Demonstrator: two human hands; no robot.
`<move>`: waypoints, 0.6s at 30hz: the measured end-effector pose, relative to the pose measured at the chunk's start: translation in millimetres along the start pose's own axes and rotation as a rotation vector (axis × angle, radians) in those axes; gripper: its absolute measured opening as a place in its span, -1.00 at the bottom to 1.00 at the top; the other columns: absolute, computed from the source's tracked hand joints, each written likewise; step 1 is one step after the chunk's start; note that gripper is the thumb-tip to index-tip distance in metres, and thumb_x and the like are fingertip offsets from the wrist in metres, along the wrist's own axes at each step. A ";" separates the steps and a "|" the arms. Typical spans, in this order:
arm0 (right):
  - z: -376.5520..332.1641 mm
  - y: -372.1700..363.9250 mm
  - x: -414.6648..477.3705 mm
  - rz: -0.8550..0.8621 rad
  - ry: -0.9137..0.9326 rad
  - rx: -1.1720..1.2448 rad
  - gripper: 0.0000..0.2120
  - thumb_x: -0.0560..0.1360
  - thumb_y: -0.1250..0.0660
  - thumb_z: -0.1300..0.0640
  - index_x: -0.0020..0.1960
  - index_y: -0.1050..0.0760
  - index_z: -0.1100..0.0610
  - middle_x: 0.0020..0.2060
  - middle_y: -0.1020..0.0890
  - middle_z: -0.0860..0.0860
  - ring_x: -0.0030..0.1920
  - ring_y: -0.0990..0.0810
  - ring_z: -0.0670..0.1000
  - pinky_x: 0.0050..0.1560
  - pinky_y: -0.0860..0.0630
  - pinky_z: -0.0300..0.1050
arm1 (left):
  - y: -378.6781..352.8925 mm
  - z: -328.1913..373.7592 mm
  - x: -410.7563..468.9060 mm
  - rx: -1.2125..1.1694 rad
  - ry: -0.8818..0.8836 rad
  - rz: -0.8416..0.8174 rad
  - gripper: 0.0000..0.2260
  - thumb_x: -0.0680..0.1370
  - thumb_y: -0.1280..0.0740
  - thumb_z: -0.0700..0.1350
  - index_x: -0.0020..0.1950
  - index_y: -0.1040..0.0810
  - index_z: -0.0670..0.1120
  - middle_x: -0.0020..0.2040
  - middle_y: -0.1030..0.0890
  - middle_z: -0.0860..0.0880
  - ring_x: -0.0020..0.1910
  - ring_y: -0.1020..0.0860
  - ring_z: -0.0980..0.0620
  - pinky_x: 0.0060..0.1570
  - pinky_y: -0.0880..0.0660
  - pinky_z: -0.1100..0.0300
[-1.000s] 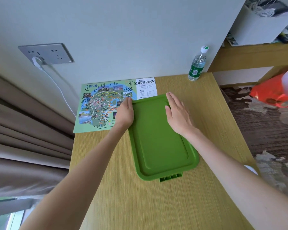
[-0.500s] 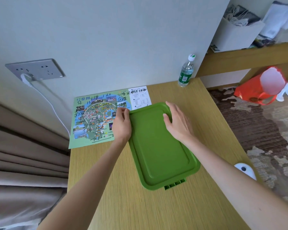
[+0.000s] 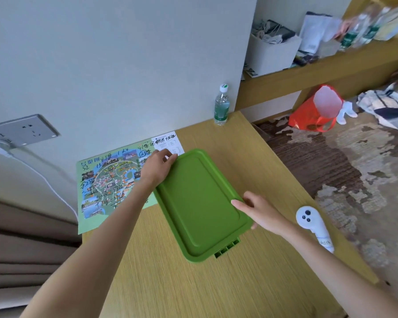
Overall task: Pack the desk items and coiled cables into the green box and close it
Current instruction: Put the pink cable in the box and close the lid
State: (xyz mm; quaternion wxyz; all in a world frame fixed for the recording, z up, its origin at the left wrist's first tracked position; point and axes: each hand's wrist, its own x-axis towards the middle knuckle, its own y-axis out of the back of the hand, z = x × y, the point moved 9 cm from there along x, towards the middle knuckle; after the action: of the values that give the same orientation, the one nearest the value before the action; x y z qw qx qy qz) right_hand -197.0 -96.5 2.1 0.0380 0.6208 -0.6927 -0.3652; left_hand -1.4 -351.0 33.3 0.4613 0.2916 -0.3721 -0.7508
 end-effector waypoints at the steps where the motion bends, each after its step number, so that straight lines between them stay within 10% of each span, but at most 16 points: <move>1: 5.0 -1.3 -5.5 -0.027 -0.038 0.059 -0.57 0.49 -0.23 -0.32 -0.09 -0.37 0.07 -0.38 -0.49 -0.01 -0.45 -0.58 -0.01 -0.42 -0.49 -0.19 | -2.0 -0.5 4.1 -0.015 -0.003 -0.037 -0.65 0.59 -0.18 0.21 0.10 -0.55 -0.02 0.09 -0.55 -0.10 -0.05 -0.53 -0.07 -0.11 -0.47 0.08; 4: 10.3 -8.0 -15.8 -0.083 -0.123 0.282 -0.54 0.49 -0.31 -0.23 0.04 -0.32 0.15 -0.09 -0.63 0.22 -0.39 -0.67 0.12 -0.40 -0.60 -0.10 | -8.0 -3.3 8.1 -0.050 0.021 -0.120 -0.54 0.55 -0.17 0.29 0.19 -0.51 -0.05 0.13 -0.58 -0.16 0.00 -0.58 -0.12 0.02 -0.55 -0.04; 10: 19.5 -2.5 -24.8 0.073 -0.268 0.599 -0.58 0.43 -0.48 0.00 0.09 -0.44 0.25 -0.15 -0.62 0.09 -0.36 -0.69 0.00 -0.26 -0.67 -0.01 | -22.7 -15.3 5.5 -0.141 0.155 -0.307 -0.26 0.45 -0.11 0.46 0.10 -0.64 -0.17 0.07 -0.66 -0.17 0.00 -0.63 -0.13 0.15 -0.53 -0.04; 18: 23.5 -43.8 -50.2 -0.098 -0.434 0.768 -0.38 0.33 -0.48 -0.21 0.25 -0.33 0.01 -0.05 -0.64 0.21 -0.10 -0.72 0.15 -0.15 -0.65 -0.08 | -23.6 -8.9 1.1 -0.155 0.143 -0.334 -0.24 0.48 -0.08 0.44 0.02 -0.63 -0.25 -0.04 -0.67 -0.20 -0.07 -0.64 -0.16 0.11 -0.55 -0.06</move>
State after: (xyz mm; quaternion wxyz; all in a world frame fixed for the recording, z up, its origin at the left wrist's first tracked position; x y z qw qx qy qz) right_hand -161.1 -39.5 -19.2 -0.3591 0.5307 -0.7399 -0.2047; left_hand -6.1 -347.6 8.8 0.3768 0.3653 -0.2261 -0.8207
